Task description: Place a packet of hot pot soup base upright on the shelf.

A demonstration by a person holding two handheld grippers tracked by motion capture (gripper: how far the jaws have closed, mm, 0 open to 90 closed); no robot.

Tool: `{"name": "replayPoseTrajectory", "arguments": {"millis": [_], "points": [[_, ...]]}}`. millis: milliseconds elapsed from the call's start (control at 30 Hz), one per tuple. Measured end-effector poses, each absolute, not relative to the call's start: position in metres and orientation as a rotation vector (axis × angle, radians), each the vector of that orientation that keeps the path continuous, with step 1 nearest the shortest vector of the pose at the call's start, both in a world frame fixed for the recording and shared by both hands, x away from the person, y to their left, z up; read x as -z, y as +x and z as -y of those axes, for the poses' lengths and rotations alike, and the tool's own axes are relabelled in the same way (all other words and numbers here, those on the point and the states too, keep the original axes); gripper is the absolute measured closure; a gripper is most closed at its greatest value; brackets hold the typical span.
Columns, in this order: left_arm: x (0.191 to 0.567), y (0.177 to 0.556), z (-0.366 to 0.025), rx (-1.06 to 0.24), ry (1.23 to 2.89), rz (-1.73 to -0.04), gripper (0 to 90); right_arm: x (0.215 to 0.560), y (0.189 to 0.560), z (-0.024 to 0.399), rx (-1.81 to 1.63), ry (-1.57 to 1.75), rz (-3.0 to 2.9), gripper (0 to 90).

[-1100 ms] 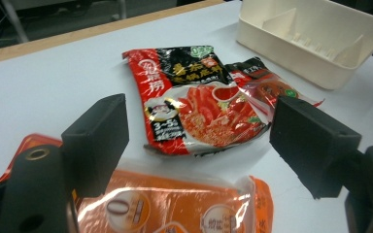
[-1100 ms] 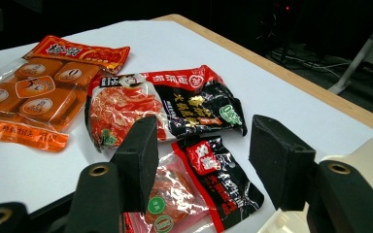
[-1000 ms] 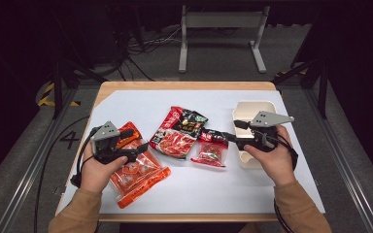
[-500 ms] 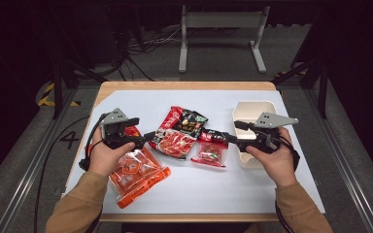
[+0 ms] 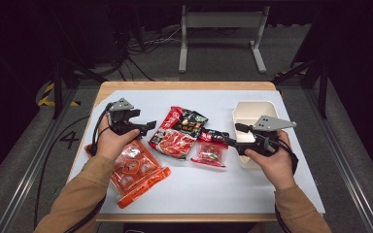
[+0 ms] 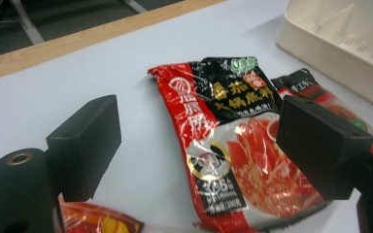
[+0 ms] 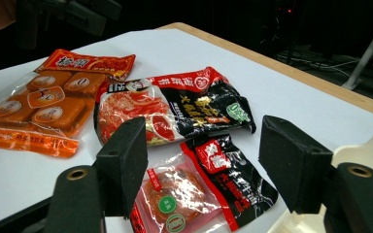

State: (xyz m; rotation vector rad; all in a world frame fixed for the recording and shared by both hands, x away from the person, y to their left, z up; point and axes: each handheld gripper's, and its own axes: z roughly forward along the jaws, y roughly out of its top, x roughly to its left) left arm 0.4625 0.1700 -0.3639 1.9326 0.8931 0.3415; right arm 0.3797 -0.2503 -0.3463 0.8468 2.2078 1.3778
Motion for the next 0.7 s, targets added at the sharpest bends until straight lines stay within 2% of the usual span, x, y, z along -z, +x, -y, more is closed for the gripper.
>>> {"name": "replayPoseTrajectory", "arguments": {"millis": [133,333,500,700], "points": [[0.362,0.474,-0.166,-0.398,1.926,-0.931,17.1,0.346,0.379,0.251,-1.368,0.860,-2.200,35.5],[0.368,0.493,-0.160,-0.350,1.897,-0.961,16.8,0.345,0.377,0.245,-1.364,0.824,-2.207,34.9],[0.368,0.502,-0.158,-0.380,1.950,-0.966,18.1,0.345,0.378,0.246,-1.362,0.824,-2.211,34.8],[0.373,0.515,-0.158,-0.316,1.890,-0.973,18.6,0.345,0.379,0.245,-1.368,0.815,-2.212,34.6]]}}
